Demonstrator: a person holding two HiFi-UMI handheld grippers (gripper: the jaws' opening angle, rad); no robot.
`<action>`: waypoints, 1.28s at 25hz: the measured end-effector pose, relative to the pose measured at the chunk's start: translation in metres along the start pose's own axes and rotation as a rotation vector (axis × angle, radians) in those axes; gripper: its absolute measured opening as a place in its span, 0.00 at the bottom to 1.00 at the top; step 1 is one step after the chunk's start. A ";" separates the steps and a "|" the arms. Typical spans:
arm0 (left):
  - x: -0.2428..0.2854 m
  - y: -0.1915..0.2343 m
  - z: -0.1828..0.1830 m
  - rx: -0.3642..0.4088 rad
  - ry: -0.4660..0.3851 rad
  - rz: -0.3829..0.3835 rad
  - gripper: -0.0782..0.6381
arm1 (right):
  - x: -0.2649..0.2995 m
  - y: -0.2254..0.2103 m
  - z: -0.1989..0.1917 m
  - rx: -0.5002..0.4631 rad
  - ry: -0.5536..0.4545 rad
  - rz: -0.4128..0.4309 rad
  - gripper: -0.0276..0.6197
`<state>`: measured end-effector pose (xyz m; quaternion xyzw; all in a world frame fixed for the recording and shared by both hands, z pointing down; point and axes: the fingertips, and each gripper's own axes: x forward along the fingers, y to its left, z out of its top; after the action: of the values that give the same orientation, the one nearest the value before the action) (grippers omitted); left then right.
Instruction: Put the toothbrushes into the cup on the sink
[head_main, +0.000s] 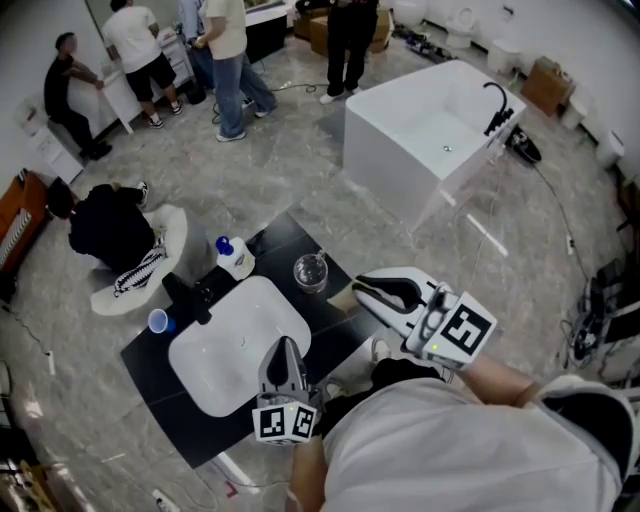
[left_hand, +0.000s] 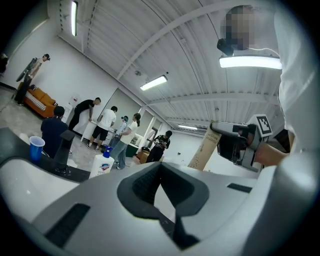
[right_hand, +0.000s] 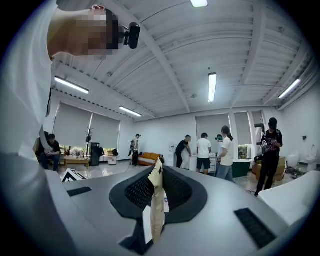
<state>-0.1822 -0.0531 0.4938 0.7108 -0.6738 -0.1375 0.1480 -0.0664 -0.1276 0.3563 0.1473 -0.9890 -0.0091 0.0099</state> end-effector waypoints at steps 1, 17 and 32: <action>0.004 -0.002 0.001 0.005 0.000 0.007 0.11 | -0.001 -0.005 0.000 0.003 -0.004 0.005 0.14; 0.043 -0.026 0.013 0.055 -0.010 0.089 0.11 | 0.016 -0.050 -0.010 0.036 -0.007 0.133 0.14; 0.018 -0.009 0.012 0.032 -0.055 0.278 0.11 | 0.065 -0.074 -0.057 -0.014 0.091 0.219 0.14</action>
<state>-0.1777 -0.0707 0.4793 0.6087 -0.7717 -0.1243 0.1357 -0.1057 -0.2178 0.4126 0.0384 -0.9976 -0.0084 0.0569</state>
